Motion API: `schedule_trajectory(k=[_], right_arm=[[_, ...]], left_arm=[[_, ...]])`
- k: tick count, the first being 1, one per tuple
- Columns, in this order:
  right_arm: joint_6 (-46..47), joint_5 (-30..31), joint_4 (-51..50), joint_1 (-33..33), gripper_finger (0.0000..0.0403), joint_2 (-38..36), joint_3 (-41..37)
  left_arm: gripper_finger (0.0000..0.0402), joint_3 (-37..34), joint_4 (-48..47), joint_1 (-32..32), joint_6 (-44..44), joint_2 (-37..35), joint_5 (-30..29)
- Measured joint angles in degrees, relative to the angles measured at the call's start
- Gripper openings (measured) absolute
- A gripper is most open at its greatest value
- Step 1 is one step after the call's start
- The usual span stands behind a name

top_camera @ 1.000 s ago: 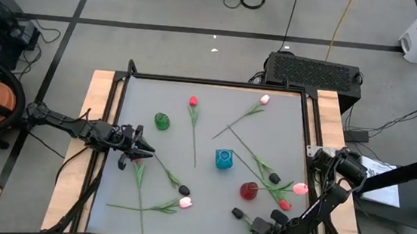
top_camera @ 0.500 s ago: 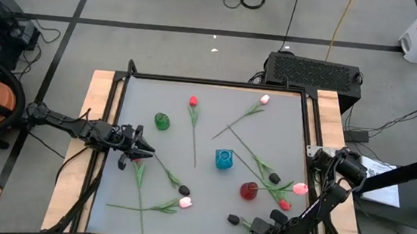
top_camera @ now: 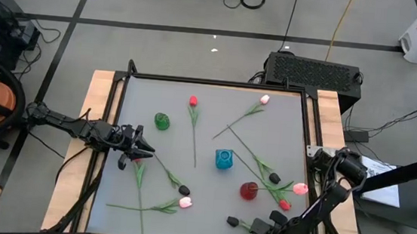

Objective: Sort flowers into vase by color
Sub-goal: Put the bottom black tulip into the green vase

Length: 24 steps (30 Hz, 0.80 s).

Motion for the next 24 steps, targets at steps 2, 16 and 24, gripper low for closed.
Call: schedule_trajectory(k=[2, 16, 24], right_arm=[[0.02, 0.80, 0.00, 0.09, 0.0001, -0.92, 0.00], [-3.89, 1.24, -0.17, 0.24, 0.0000, -8.80, 0.00], [-9.33, 2.33, -0.48, 1.86, 0.0000, -16.22, 0.01]], left_arm=[[0.0112, 0.02, 0.00, 0.01, 0.00, 0.01, 0.00], [0.0112, 0.02, 0.87, -0.01, -0.42, 0.02, 0.00], [0.0112, 0.02, 11.41, 0.00, -6.00, 0.02, -3.68]])
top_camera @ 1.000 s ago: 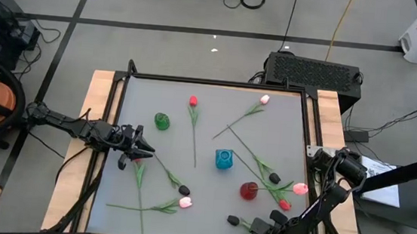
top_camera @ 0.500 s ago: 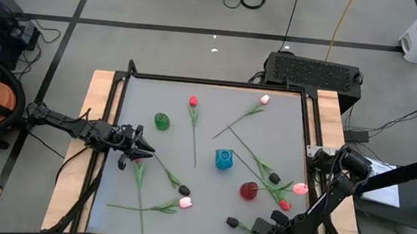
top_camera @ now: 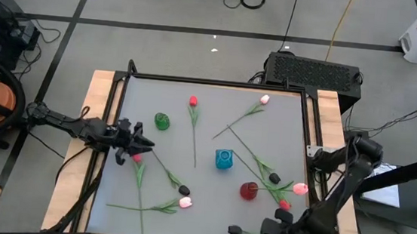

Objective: Sort flowers into vase by color
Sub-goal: Put the bottom black tulip into the green vase

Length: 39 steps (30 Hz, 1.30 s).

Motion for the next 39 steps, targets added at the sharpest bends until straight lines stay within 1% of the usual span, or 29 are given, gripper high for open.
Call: schedule_trajectory(k=[4, 9, 12, 16, 18, 24, 29, 33, 39], right_arm=[[-0.09, 1.46, -0.04, 0.71, 0.0000, -3.78, 0.01], [-0.07, 1.49, 0.42, 0.93, 0.0000, -8.64, 0.01], [-0.10, 1.77, 0.87, 0.93, 0.0000, -11.54, 0.01], [-2.22, 2.59, -0.14, 0.93, 0.0000, -14.02, 1.74], [-3.80, 3.47, -1.55, 0.85, 0.0000, -14.49, 3.68], [-9.12, 3.52, -4.15, -0.96, 0.0000, -14.60, 11.46], [-13.59, 3.00, -4.15, -1.91, 0.0000, -14.63, 17.39], [-17.40, 2.88, -4.92, -2.56, 0.0000, -14.63, 22.46], [-24.50, 4.04, -8.25, -5.11, 0.0000, -14.63, 31.27]], left_arm=[[0.0112, 0.00, 6.56, 0.00, -0.38, 0.00, -0.21], [0.0112, 0.47, 15.49, -0.01, -0.36, -0.02, -0.63], [0.0112, 3.72, 15.41, -0.01, 0.48, 0.03, -2.28], [0.0112, 9.41, 13.96, -0.02, 4.85, 1.81, -2.79], [0.0112, 12.85, 14.00, -0.02, 6.94, 3.79, -3.11], [0.0112, 22.85, 12.69, 0.00, 12.92, 11.45, -3.90], [0.0112, 28.20, 12.53, 0.00, 17.55, 17.51, -5.30], [0.0112, 30.68, 12.52, -0.02, 17.78, 21.18, -7.59], [0.0112, 35.52, 12.87, -0.01, 17.07, 27.92, -9.52]])
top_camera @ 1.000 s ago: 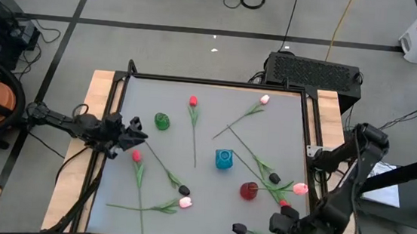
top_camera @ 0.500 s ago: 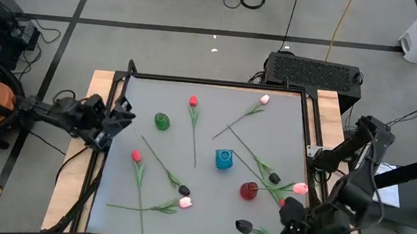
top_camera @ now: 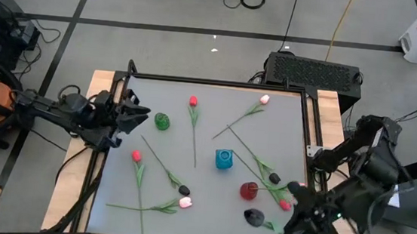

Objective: Sort flowers into vase by color
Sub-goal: Put the bottom black tulip into the green vase

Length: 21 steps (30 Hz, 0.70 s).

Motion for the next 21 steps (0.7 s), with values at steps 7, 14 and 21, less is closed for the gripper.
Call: schedule_trajectory(k=[7, 14, 21], right_arm=[[-11.08, 4.71, -6.70, -2.57, 0.0000, -0.09, 8.59], [-17.49, 11.20, -8.77, -5.07, 0.0000, -1.10, 11.78], [-19.30, 20.94, -8.77, -10.84, 0.0000, -2.84, 11.78]], left_arm=[[0.0112, 8.64, 0.29, 0.04, -3.84, 7.45, -1.35], [0.0112, 15.96, 8.13, 0.04, 2.02, 13.28, -2.53], [0.0112, 20.09, 10.60, 0.81, 8.57, 16.22, -7.86]])
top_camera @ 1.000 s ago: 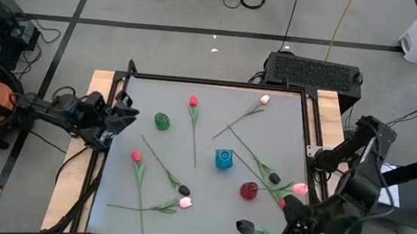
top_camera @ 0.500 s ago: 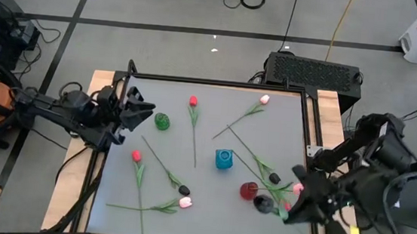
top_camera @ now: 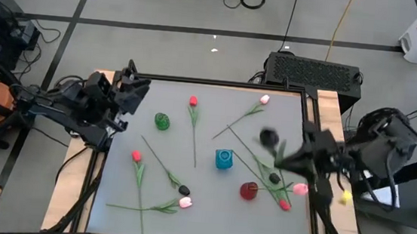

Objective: Sort flowers into vase by color
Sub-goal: Put the bottom black tulip into the green vase

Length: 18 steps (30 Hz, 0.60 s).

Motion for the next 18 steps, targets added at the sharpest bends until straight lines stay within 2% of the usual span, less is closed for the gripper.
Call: schedule_trajectory(k=[11, 15, 18], right_arm=[[-2.73, 0.91, 1.87, -15.44, 0.0000, 0.06, 0.00], [-3.03, 0.77, 4.74, -20.52, 0.0000, 1.42, -0.02], [-3.72, 0.59, 7.25, -23.73, 0.0000, 2.40, -0.02]], left_arm=[[0.0112, 0.32, -0.45, 7.81, -0.51, 3.67, -0.09], [0.0112, 0.32, -0.45, 9.56, -3.60, 5.42, 0.12], [0.0112, 0.32, -0.45, 10.65, -4.99, 6.77, 2.29]])
